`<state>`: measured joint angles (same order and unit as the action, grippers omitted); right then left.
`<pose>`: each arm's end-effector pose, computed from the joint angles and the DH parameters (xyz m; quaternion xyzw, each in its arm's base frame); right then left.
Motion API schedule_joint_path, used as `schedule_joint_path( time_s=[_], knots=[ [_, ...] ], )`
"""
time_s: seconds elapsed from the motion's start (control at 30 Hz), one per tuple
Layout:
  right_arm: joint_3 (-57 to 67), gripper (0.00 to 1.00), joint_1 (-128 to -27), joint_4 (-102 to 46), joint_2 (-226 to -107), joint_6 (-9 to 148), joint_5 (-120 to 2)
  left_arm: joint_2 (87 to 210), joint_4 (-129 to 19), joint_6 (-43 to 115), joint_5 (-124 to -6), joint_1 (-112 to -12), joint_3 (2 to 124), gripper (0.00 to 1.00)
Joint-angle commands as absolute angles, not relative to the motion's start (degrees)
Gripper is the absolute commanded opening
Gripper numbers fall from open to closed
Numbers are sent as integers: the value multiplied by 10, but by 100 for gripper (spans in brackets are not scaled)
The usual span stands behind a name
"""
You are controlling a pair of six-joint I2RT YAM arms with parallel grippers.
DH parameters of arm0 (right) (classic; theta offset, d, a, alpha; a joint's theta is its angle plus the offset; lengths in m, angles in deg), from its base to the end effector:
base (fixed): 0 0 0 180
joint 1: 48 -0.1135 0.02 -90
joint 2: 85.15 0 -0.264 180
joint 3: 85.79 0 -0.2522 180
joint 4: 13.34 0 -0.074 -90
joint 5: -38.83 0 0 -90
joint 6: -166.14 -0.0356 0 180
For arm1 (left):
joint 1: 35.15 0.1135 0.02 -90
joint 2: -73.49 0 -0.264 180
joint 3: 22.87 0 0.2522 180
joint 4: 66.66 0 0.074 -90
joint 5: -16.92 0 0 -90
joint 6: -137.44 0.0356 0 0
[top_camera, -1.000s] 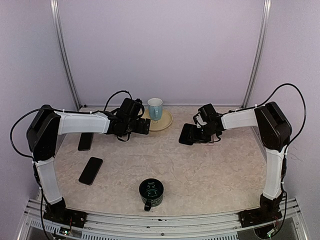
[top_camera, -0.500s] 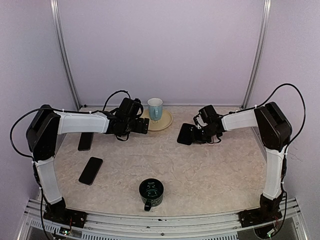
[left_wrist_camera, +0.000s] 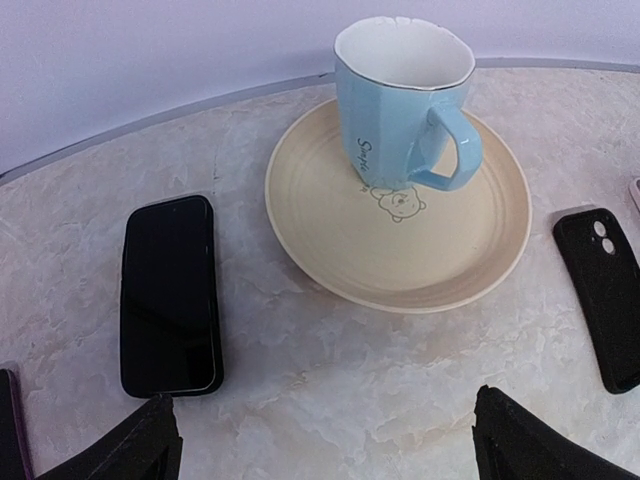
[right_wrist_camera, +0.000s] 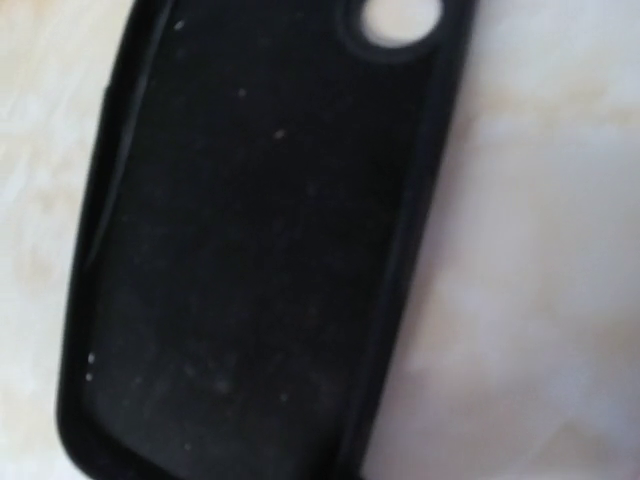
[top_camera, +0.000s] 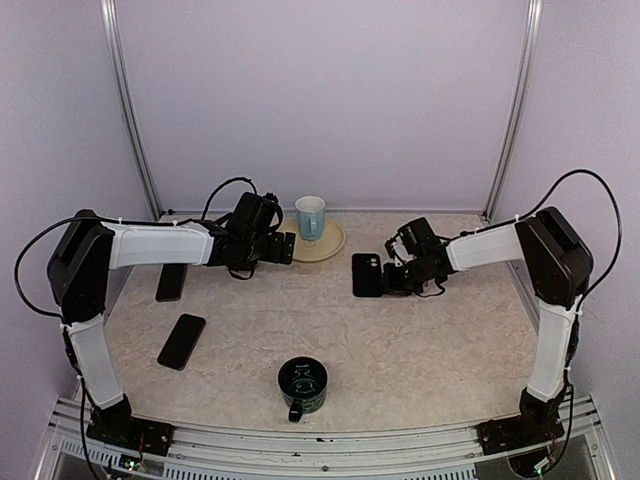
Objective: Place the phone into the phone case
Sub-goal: Move the phone case to the center of the board.
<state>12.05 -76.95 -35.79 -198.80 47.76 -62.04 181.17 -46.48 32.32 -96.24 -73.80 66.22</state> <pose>0.3512 0.2020 0.1355 -0.0340 0.9465 0.2268 0.2272 0.3387 -0.2529 0.2178 0.0952 0.8825 -0.0301 0.4596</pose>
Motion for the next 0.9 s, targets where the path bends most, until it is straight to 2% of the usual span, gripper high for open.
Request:
schedule_joint_path(
  time_s=[0.0, 0.37, 0.47, 0.6, 0.87],
  knots=[
    [152, 12, -799, -395, -1949, 467, -637, 1811, -469, 328, -954, -736, 669, 99],
    [166, 14, -862, -395, -1903, 446, -660, 1868, -451, 335, -903, -743, 720, 99],
    [163, 18, -873, -390, -1913, 441, -676, 1878, -450, 336, -899, -744, 726, 99],
    [156, 28, -875, -391, -1920, 443, -687, 1886, -444, 341, -886, -745, 736, 99],
    [149, 25, -850, -404, -1894, 462, -649, 1929, -409, 372, -888, -754, 780, 99]
  ],
)
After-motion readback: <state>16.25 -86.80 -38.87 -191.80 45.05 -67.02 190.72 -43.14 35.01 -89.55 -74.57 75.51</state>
